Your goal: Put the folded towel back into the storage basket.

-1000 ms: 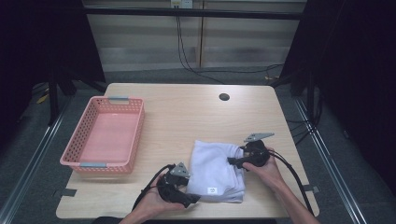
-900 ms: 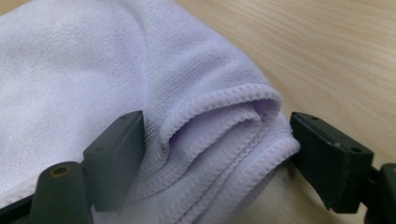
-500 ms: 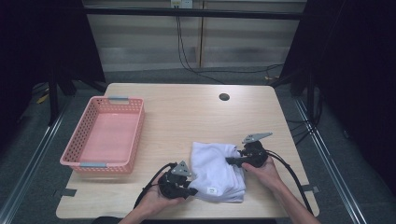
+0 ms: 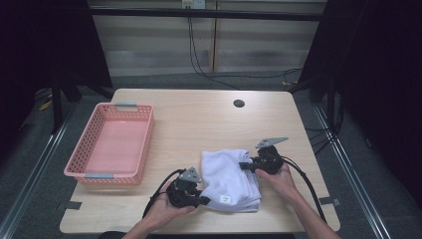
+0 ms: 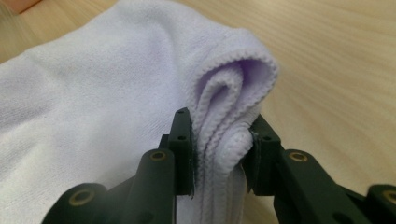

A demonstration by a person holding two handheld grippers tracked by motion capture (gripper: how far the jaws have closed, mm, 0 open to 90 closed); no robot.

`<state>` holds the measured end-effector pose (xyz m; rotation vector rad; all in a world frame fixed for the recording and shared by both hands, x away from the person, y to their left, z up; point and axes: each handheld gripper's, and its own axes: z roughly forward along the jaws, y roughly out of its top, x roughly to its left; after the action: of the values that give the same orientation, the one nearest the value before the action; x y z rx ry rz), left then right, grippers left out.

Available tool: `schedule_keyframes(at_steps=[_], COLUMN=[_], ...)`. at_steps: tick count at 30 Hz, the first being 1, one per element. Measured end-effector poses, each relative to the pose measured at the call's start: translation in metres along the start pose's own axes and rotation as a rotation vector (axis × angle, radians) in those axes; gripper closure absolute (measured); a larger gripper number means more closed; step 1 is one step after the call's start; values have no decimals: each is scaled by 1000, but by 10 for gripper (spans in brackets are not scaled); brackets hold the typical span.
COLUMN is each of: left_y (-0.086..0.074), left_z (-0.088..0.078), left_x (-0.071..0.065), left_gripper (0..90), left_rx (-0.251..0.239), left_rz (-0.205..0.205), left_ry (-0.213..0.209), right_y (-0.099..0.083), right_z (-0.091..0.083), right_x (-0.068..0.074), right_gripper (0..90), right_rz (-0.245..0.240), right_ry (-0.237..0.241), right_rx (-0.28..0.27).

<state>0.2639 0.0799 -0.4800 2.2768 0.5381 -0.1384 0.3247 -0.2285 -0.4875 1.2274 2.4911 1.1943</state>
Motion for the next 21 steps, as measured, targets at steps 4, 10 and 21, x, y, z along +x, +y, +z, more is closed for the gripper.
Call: schedule_keyframes(at_steps=[4,10,21], left_y=[5,7,5], left_z=[-11,-26,-57], left_x=[-1,7,19], left_gripper=[747,749,749], left_rx=[-26,-81,-145], left_rz=[5,-33,-52], left_ry=[-4,-15,10], right_y=[9,18,50], right_z=[-7,-15,-14], right_x=[0,-2,7], right_gripper=[688,689,690], right_rz=[-1,6,-25], right_ry=[9,47,85], right_rx=[-22,-58,-122])
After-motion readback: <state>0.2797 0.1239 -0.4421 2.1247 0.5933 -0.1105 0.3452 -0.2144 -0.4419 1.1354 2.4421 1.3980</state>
